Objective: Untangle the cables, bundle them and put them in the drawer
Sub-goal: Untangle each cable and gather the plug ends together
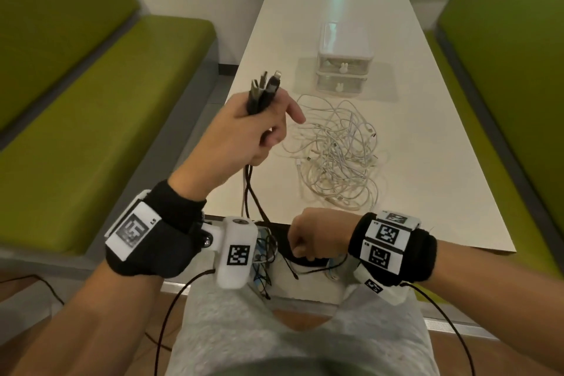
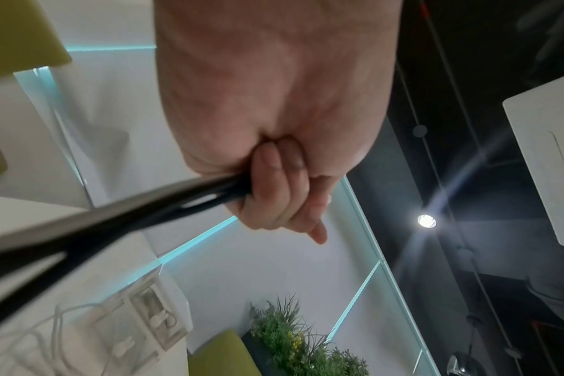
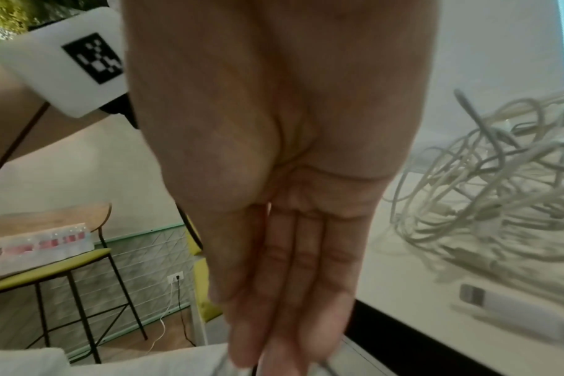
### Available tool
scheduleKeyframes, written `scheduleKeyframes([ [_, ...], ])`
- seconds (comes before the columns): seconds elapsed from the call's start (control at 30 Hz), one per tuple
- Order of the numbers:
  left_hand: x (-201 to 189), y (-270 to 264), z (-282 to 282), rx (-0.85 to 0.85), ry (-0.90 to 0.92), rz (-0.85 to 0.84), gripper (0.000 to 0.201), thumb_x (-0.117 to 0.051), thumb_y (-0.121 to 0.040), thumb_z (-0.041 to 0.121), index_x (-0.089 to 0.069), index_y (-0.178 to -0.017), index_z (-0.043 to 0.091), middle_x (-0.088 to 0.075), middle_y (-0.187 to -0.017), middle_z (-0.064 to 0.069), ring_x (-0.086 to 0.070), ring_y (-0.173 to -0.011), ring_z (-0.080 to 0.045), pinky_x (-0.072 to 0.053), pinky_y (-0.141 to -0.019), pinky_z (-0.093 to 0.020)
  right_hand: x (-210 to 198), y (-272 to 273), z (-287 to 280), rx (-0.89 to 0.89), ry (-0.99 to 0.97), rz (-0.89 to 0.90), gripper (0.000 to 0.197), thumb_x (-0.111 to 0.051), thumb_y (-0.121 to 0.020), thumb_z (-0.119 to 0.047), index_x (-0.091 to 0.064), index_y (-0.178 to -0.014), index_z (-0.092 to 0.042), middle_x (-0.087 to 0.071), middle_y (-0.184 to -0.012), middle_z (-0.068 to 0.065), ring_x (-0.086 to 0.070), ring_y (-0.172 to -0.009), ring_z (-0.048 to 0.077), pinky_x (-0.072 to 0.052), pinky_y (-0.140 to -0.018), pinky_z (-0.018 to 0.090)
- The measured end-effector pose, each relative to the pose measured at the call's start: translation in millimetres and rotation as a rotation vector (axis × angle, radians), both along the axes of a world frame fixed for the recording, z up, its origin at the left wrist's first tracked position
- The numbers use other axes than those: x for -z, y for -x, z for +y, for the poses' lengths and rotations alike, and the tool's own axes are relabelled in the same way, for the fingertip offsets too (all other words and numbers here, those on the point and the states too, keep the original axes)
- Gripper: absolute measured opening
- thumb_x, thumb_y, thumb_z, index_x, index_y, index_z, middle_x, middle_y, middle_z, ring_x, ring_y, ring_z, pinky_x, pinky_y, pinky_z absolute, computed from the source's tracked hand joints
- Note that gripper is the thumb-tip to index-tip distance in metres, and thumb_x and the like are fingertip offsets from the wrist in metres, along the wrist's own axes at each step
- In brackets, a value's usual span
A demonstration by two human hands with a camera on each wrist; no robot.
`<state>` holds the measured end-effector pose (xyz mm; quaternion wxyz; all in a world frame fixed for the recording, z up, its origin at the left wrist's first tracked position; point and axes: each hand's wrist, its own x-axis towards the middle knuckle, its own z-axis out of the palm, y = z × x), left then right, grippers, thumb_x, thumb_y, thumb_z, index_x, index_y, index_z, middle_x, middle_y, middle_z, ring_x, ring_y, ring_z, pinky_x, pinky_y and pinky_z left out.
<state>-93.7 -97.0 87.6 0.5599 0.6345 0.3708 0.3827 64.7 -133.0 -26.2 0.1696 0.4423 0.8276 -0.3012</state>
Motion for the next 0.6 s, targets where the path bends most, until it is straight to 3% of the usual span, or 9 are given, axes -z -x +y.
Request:
scheduleKeyframes([
  [0.03, -1, 2, 1, -0.001, -0.003, -0.001, 0.035, -0.042, -0.103, 0.03, -0.065, -0.082, 0.014, -0.037, -0.057, -0.003, -0.021, -0.043, -0.011, -0.012, -0.041, -0.028, 0, -2, 1, 0.023, -0.013, 0.009, 0.019, -0.06, -0.091, -0.031, -0.069, -0.103, -0.019, -0.065, -0.084, -0.002, -0.057, -0.077, 0.018, -0.042, -0.068, 0.027],
  [0.1, -1, 1, 1, 0.013, -0.004, -0.015, 0.035, -0.042, -0.102, 0.031, -0.065, -0.082, 0.014, -0.037, -0.057, -0.003, -0.02, -0.044, -0.012, -0.012, -0.042, -0.029, -4, -7, 4, 0.072, -0.049, 0.085, 0.043, -0.061, -0.09, -0.045, -0.055, -0.129, -0.027, -0.069, -0.103, -0.005, -0.057, -0.088, 0.015, -0.043, -0.076, 0.028],
  [0.17, 1, -5, -2, 0.035, -0.004, -0.054, 0.033, -0.043, -0.1, 0.032, -0.065, -0.083, 0.014, -0.036, -0.056, -0.003, -0.021, -0.044, -0.012, -0.013, -0.042, -0.028, -9, -7, 7, 0.052, -0.086, 0.146, 0.062, -0.057, -0.089, -0.057, -0.044, -0.142, -0.027, -0.067, -0.119, -0.011, -0.051, -0.085, 0.007, -0.046, -0.082, 0.03],
  [0.23, 2, -12, -4, 0.048, -0.011, -0.093, 0.033, -0.043, -0.098, 0.033, -0.064, -0.083, 0.013, -0.035, -0.056, -0.002, -0.02, -0.044, -0.011, -0.013, -0.042, -0.028, -10, -7, 5, 0.03, -0.05, 0.138, 0.058, -0.054, -0.09, -0.059, -0.048, -0.139, -0.029, -0.068, -0.117, -0.011, -0.051, -0.085, 0.005, -0.048, -0.086, 0.032],
  [0.3, 3, -17, -2, 0.05, -0.023, -0.106, 0.033, -0.043, -0.098, 0.033, -0.065, -0.083, 0.013, -0.035, -0.055, -0.002, -0.02, -0.044, -0.011, -0.013, -0.042, -0.027, -10, -8, 2, 0.041, 0.018, 0.099, 0.043, -0.056, -0.092, -0.053, -0.058, -0.129, -0.032, -0.071, -0.105, -0.006, -0.059, -0.091, 0.013, -0.05, -0.089, 0.036],
  [0.37, 3, -18, 2, 0.043, -0.03, -0.097, 0.037, -0.041, -0.101, 0.032, -0.067, -0.085, 0.012, -0.034, -0.055, -0.002, -0.02, -0.043, -0.011, -0.014, -0.041, -0.025, -12, -11, 3, 0.069, -0.004, 0.087, 0.038, -0.056, -0.093, -0.048, -0.062, -0.125, -0.03, -0.071, -0.104, -0.003, -0.062, -0.096, 0.019, -0.051, -0.09, 0.038],
  [0.47, 8, -19, 7, 0.02, -0.034, -0.062, 0.042, -0.038, -0.102, 0.033, -0.071, -0.094, 0.008, -0.033, -0.056, -0.004, -0.02, -0.042, -0.01, -0.015, -0.04, -0.024, -24, -21, 15, 0.115, -0.098, 0.091, 0.035, -0.053, -0.095, -0.044, -0.06, -0.127, -0.03, -0.071, -0.107, -0.007, -0.061, -0.097, 0.012, -0.047, -0.091, 0.03],
  [0.6, 23, -20, 14, -0.061, -0.008, -0.043, 0.046, -0.038, -0.102, 0.035, -0.072, -0.099, 0.004, -0.034, -0.056, -0.003, -0.023, -0.041, -0.007, -0.018, -0.039, -0.019, -33, -47, 37, 0.299, -0.268, 0.183, 0.02, -0.054, -0.096, -0.028, -0.07, -0.099, -0.018, -0.064, -0.081, -0.01, -0.057, -0.078, 0.011, -0.044, -0.07, 0.021],
])
